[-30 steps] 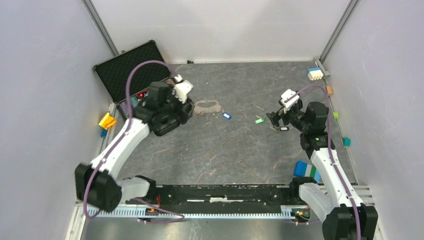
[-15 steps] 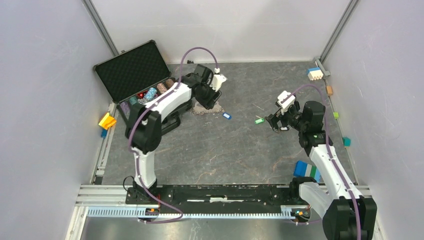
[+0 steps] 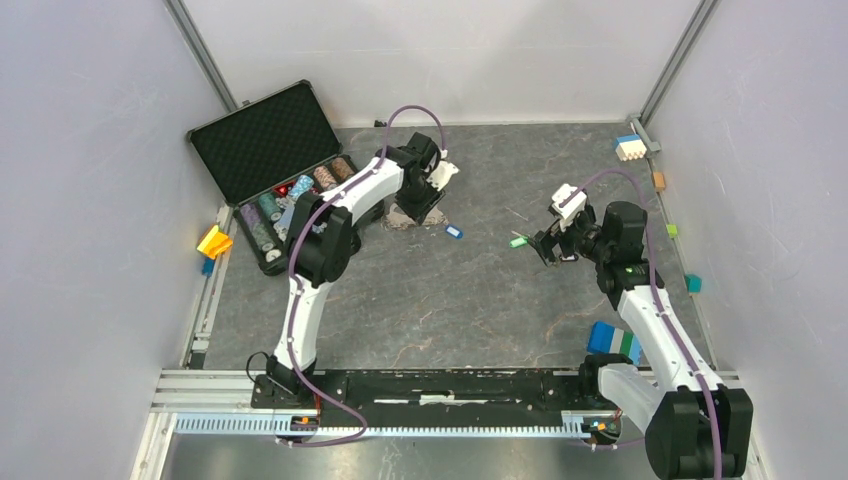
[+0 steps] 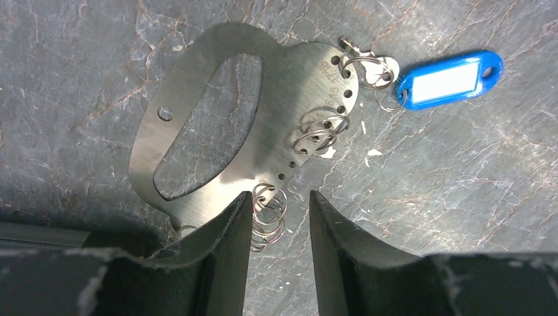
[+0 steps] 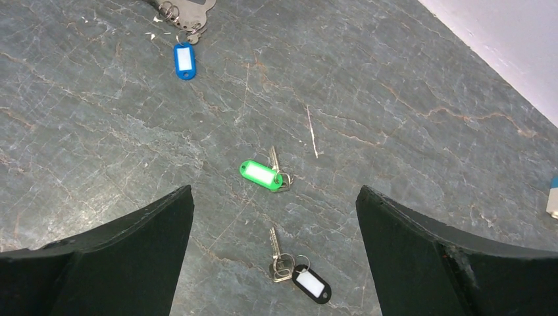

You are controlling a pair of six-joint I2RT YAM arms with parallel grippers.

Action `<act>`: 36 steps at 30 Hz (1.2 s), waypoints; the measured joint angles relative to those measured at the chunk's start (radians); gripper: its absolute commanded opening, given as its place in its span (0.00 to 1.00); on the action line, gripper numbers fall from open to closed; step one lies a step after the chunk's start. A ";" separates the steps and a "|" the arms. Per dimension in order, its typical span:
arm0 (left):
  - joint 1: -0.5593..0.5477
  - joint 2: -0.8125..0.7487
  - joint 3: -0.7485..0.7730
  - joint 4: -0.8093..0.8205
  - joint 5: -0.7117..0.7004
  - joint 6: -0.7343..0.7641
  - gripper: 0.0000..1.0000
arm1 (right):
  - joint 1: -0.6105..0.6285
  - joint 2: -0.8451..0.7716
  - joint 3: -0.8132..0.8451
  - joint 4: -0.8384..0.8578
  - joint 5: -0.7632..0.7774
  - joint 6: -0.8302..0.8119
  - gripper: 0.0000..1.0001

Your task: Put the keys on the keyring

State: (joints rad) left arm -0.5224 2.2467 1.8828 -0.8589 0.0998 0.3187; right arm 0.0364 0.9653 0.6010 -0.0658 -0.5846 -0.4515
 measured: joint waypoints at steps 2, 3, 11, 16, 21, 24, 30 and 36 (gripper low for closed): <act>0.000 0.014 0.017 -0.020 -0.005 0.000 0.44 | 0.000 0.001 0.000 -0.004 -0.003 0.000 0.98; 0.000 0.018 0.023 -0.027 -0.007 0.000 0.44 | 0.000 0.001 0.000 -0.004 -0.005 0.000 0.98; 0.006 0.025 0.029 -0.053 -0.011 0.000 0.44 | 0.000 0.006 0.000 -0.005 -0.013 -0.003 0.98; 0.008 0.034 0.058 -0.064 0.024 0.000 0.45 | 0.000 0.005 0.000 -0.005 -0.018 -0.003 0.98; 0.004 0.056 0.126 -0.067 0.061 0.002 0.45 | 0.000 0.005 0.000 -0.006 -0.019 -0.003 0.98; -0.005 0.068 0.152 -0.068 0.068 0.010 0.44 | 0.000 0.006 0.000 -0.008 -0.020 -0.005 0.98; -0.015 0.113 0.168 -0.068 0.076 0.046 0.44 | 0.000 0.005 0.000 -0.011 -0.022 -0.010 0.98; -0.017 0.135 0.169 -0.068 0.096 0.080 0.34 | 0.000 0.005 0.000 -0.011 -0.025 -0.011 0.98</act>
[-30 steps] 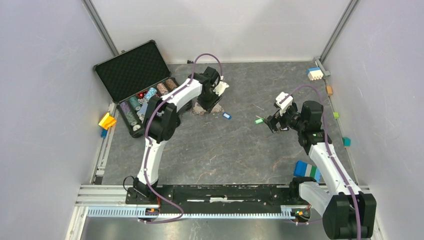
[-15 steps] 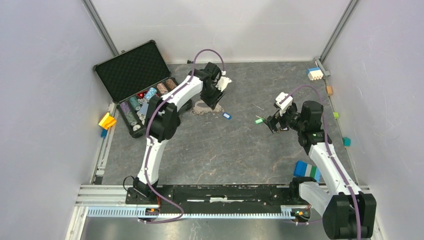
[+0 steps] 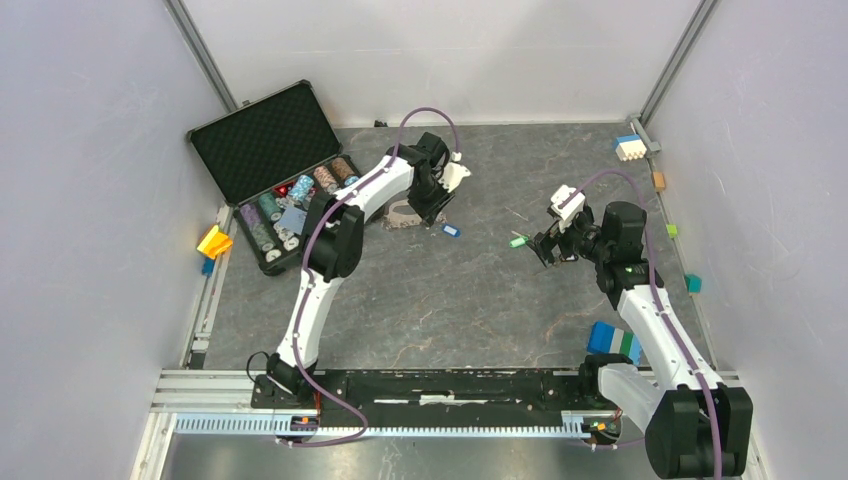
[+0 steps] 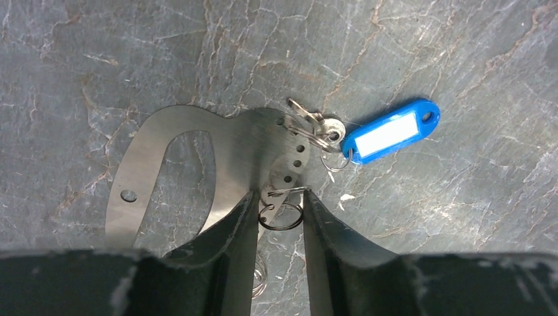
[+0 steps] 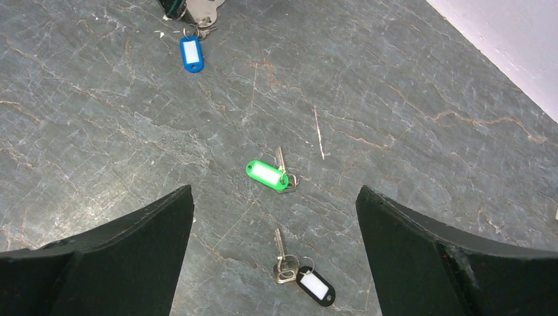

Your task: Put the keys on the keyring

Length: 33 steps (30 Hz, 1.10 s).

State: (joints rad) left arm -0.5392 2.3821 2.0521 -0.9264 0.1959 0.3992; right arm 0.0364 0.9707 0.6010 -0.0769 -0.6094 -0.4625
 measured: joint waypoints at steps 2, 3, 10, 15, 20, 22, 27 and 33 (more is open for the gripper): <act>0.000 0.000 0.000 -0.001 0.009 0.008 0.29 | 0.000 0.000 0.000 0.000 -0.001 0.000 0.98; 0.000 0.000 0.000 0.000 0.015 0.013 0.27 | 0.000 0.000 0.000 0.000 -0.001 0.000 0.98; 0.000 0.000 -0.001 0.000 0.025 0.015 0.22 | 0.000 0.000 0.000 0.000 -0.002 -0.006 0.98; 0.000 -0.007 -0.014 0.001 0.025 0.016 0.30 | 0.000 0.000 0.000 0.000 -0.004 -0.007 0.98; 0.000 -0.013 -0.024 0.001 0.024 0.017 0.40 | 0.000 0.005 0.000 0.000 -0.004 -0.007 0.98; 0.000 -0.014 -0.025 0.001 0.024 0.017 0.41 | 0.000 0.006 0.000 0.000 -0.004 -0.007 0.98; 0.000 -0.021 -0.035 0.000 0.024 0.016 0.40 | 0.000 0.006 0.000 0.000 -0.005 -0.007 0.98; 0.000 -0.045 -0.061 -0.002 0.025 0.016 0.39 | 0.000 0.007 0.000 0.000 -0.005 -0.007 0.98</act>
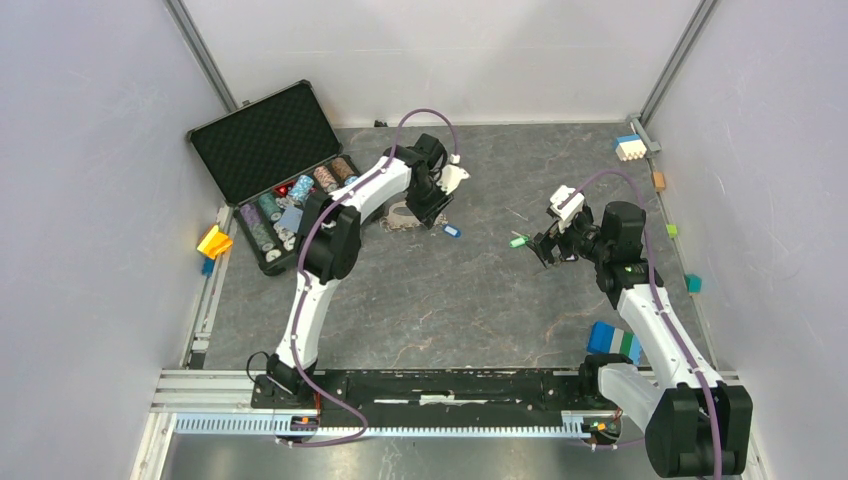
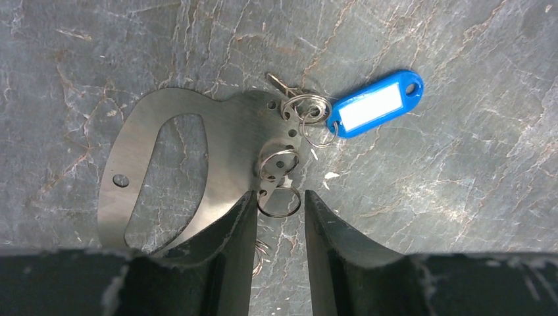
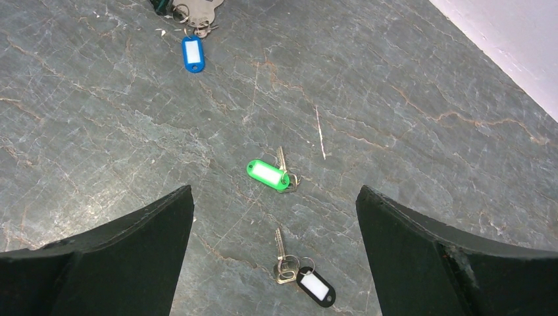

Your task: Put the keys on the keyring

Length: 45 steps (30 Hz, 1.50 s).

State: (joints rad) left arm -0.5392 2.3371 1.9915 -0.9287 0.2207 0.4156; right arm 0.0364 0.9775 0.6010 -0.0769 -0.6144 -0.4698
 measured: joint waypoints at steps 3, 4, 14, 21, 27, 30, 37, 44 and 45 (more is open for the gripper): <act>0.000 -0.003 0.000 0.001 0.006 0.000 0.37 | 0.000 0.000 0.000 0.000 -0.003 0.000 0.98; 0.000 -0.003 0.000 0.000 0.010 0.000 0.37 | 0.000 0.000 0.000 0.000 -0.005 0.000 0.98; 0.000 -0.003 0.000 0.000 0.021 0.016 0.48 | 0.000 0.000 0.000 0.000 -0.010 -0.004 0.98; 0.000 -0.003 0.000 0.000 0.020 0.035 0.49 | 0.001 0.006 0.000 0.000 -0.014 -0.007 0.98; 0.000 -0.003 0.000 0.000 0.008 0.033 0.56 | 0.002 0.013 0.000 0.000 -0.014 -0.008 0.98; 0.000 -0.003 0.000 0.000 -0.006 0.009 0.57 | 0.003 0.017 0.000 0.000 -0.014 -0.008 0.98; 0.000 -0.027 -0.039 -0.002 -0.010 -0.107 0.54 | 0.007 0.017 0.000 0.000 -0.014 -0.009 0.98; 0.000 -0.055 -0.061 -0.003 -0.008 -0.220 0.48 | 0.008 0.017 0.000 0.000 -0.014 -0.011 0.98; 0.000 -0.055 -0.061 -0.003 -0.008 -0.234 0.48 | 0.008 0.017 0.000 0.000 -0.014 -0.011 0.98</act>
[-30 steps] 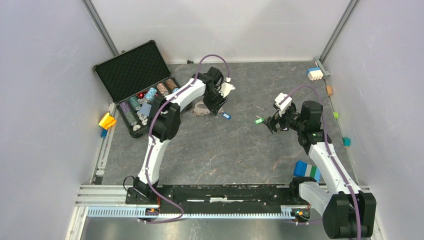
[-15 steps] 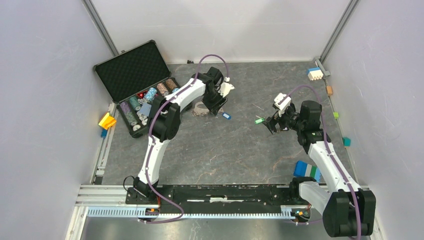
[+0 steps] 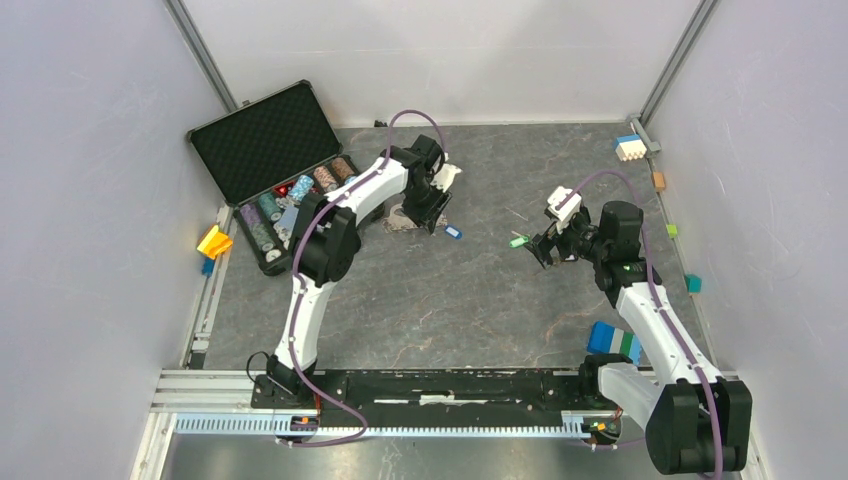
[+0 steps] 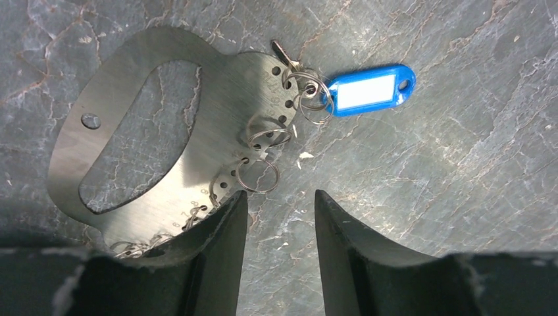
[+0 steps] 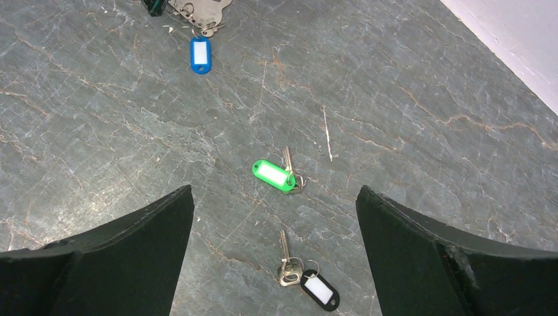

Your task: Put the keys on the keyring

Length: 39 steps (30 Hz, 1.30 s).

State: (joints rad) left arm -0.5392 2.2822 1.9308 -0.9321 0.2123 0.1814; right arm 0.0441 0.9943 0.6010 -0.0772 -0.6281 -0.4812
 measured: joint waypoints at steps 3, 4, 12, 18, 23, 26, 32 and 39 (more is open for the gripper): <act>0.000 0.000 0.000 -0.001 -0.001 -0.031 0.46 | 0.000 0.000 0.000 0.000 0.000 -0.002 0.98; 0.000 0.000 0.002 -0.001 -0.002 -0.040 0.46 | 0.000 0.000 0.000 0.000 0.000 -0.003 0.98; 0.005 0.008 0.044 0.000 -0.010 -0.116 0.47 | 0.001 0.000 0.000 0.000 0.000 -0.007 0.98; 0.016 0.033 0.052 0.000 -0.021 -0.172 0.46 | 0.002 0.000 0.000 0.000 0.000 -0.008 0.98; 0.023 0.046 0.051 0.001 -0.027 -0.204 0.46 | 0.002 0.000 0.000 0.000 0.000 -0.013 0.98; 0.027 0.046 0.048 0.009 -0.027 -0.216 0.42 | 0.002 0.000 0.000 0.000 0.000 -0.014 0.98; 0.027 0.048 0.042 0.014 -0.023 -0.234 0.35 | 0.002 0.000 0.000 0.000 0.000 -0.014 0.98; 0.028 0.048 0.042 0.015 -0.019 -0.244 0.27 | 0.002 0.000 0.000 0.000 -0.001 -0.014 0.98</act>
State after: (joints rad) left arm -0.5114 2.3299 1.9732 -0.9173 0.1928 -0.0628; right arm 0.0460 0.9939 0.6010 -0.0772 -0.6289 -0.4957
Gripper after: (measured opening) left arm 0.294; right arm 0.979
